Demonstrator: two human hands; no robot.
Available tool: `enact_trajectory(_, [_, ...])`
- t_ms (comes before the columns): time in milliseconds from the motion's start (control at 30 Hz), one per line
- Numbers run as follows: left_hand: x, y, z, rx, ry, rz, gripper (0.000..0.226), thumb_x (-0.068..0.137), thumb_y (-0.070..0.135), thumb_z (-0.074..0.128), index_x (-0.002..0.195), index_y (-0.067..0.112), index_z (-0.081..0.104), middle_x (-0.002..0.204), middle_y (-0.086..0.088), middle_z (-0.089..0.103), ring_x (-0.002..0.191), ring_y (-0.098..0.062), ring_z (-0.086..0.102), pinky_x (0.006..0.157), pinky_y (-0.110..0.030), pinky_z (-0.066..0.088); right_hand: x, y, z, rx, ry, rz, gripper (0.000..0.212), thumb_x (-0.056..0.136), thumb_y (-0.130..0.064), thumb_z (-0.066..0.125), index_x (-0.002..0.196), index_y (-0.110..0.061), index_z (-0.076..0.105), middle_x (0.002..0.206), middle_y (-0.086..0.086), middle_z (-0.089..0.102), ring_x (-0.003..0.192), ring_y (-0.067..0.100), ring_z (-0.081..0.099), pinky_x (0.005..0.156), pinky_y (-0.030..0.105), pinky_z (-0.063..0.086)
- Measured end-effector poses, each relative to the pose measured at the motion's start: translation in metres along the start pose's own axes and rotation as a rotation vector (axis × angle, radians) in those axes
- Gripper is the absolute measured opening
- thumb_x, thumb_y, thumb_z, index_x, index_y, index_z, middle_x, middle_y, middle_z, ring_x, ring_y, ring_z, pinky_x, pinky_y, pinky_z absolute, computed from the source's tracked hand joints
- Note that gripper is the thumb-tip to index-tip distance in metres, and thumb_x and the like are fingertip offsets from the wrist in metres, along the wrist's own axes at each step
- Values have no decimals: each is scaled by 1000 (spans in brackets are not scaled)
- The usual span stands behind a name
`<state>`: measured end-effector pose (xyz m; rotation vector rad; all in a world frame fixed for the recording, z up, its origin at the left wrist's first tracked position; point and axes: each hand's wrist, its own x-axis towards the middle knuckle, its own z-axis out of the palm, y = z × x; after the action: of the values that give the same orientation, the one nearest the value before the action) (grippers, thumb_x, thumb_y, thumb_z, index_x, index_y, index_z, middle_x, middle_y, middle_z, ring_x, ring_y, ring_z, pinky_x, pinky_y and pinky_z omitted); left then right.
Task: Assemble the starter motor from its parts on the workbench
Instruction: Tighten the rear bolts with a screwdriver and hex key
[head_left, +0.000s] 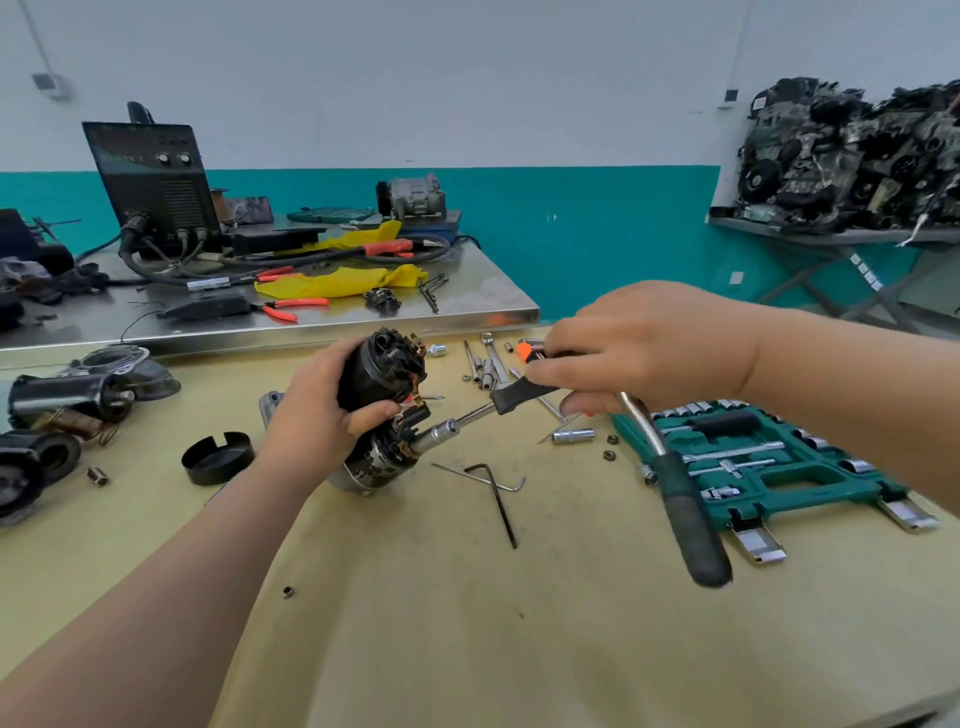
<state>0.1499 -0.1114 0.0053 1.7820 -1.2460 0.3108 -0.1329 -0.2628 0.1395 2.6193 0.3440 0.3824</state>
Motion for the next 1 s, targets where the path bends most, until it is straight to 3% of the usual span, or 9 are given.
enact_trajectory(33, [0,0,0,3,-7,-3,70,74,24,81,133,33,44,115,15,48,106,-4,42,89,-32,36,1,-3,-1,35,-33,34,40,95,-37,42,105,-11,70,86,9,67,61,29,60,48,33,49])
enact_trajectory(167, [2,5,0,13,-71,9,72,73,22,82,135,26,46,116,14,50,109,-8,44,92,-32,36,14,-12,2,288,-15,541,33,97,-49,39,100,-27,64,84,-6,64,73,12,56,63,30,41])
enact_trajectory(300, [2,9,1,69,-61,17,73,73,26,81,137,23,46,117,14,49,109,-8,43,92,-33,35,7,-17,3,202,-50,545,41,91,-57,31,102,-32,61,88,-9,65,77,14,56,70,34,50])
enact_trajectory(433, [2,11,0,151,-87,-2,77,74,34,80,139,26,41,129,3,55,119,-20,49,100,-42,41,4,-18,9,169,-32,562,51,82,-62,21,98,-33,61,85,-10,65,74,14,53,64,31,47])
enact_trajectory(533, [0,13,-1,187,-104,-20,80,74,36,80,141,26,38,133,0,54,123,-24,48,104,-47,41,5,-18,16,269,20,677,43,89,-54,30,93,-29,64,85,-3,67,70,13,54,70,36,53])
enact_trajectory(667, [-3,21,1,270,-79,2,80,74,42,80,141,26,40,132,-1,57,121,-26,50,103,-48,41,-4,-20,30,310,17,733,34,97,-40,38,69,-25,51,65,-7,53,61,13,50,53,28,39])
enact_trajectory(767, [-1,26,5,342,-119,6,80,75,44,78,143,25,40,134,-2,56,123,-27,50,105,-46,37,-13,-23,43,475,20,875,33,95,-25,48,62,-20,49,59,-1,50,58,19,49,50,28,34])
enact_trajectory(933, [-1,34,16,446,-166,37,77,78,49,74,143,23,41,136,-3,55,126,-27,47,104,-40,31,-31,-32,71,787,47,1144,38,94,-39,47,81,-9,66,64,7,59,61,20,50,61,31,44])
enact_trajectory(1000, [0,33,20,491,-205,57,78,78,52,71,144,23,40,138,-2,53,127,-26,45,104,-39,30,-38,-35,82,806,39,1174,40,94,-41,46,89,-9,69,54,-4,55,53,13,49,58,28,40])
